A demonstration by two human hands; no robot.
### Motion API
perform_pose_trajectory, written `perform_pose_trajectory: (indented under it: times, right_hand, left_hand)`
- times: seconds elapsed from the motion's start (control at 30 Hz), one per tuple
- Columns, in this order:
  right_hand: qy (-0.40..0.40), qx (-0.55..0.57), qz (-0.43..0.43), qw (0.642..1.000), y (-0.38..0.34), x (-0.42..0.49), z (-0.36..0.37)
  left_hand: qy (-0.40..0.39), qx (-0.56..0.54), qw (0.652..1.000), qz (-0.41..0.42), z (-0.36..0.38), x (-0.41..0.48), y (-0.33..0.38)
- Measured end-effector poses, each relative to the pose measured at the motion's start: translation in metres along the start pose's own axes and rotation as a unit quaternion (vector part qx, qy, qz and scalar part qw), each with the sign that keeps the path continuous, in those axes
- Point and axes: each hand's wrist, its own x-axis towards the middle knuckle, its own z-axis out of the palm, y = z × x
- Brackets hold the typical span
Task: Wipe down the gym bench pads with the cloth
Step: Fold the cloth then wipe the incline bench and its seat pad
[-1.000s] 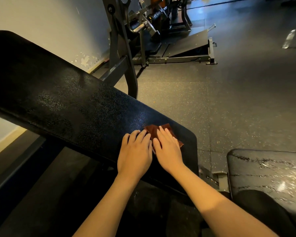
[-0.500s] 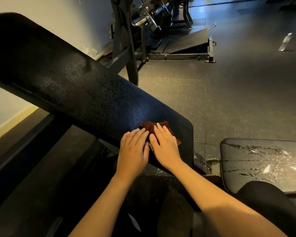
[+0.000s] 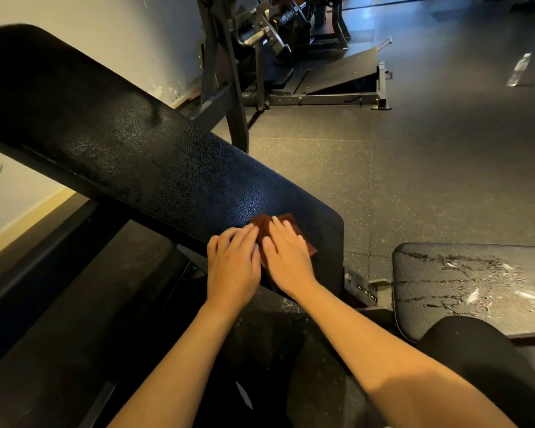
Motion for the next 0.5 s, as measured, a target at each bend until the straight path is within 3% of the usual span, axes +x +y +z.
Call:
perform_pose_trajectory:
  times: [0.13, 0.3, 0.43, 0.5]
  right_hand:
    - [-0.015, -0.014, -0.042, 0.999, -0.002, 0.013, -0.001]
    - [0.01, -0.04, 0.027, 0.999, -0.023, 0.03, 0.011]
    - [-0.022, -0.029, -0.078, 0.996, -0.039, 0.044, 0.012]
    - [-0.026, -0.042, -0.081, 0.995, -0.023, 0.054, 0.005]
  left_hand:
    - [0.0, 0.052, 0.998, -0.03, -0.012, 0.023, -0.017]
    - [-0.02, 0.089, 0.996, -0.022, -0.022, 0.045, -0.032]
    - [-0.037, 0.095, 0.994, -0.046, -0.029, 0.075, -0.04]
    - [-0.03, 0.109, 0.993, -0.043, -0.031, 0.078, -0.044]
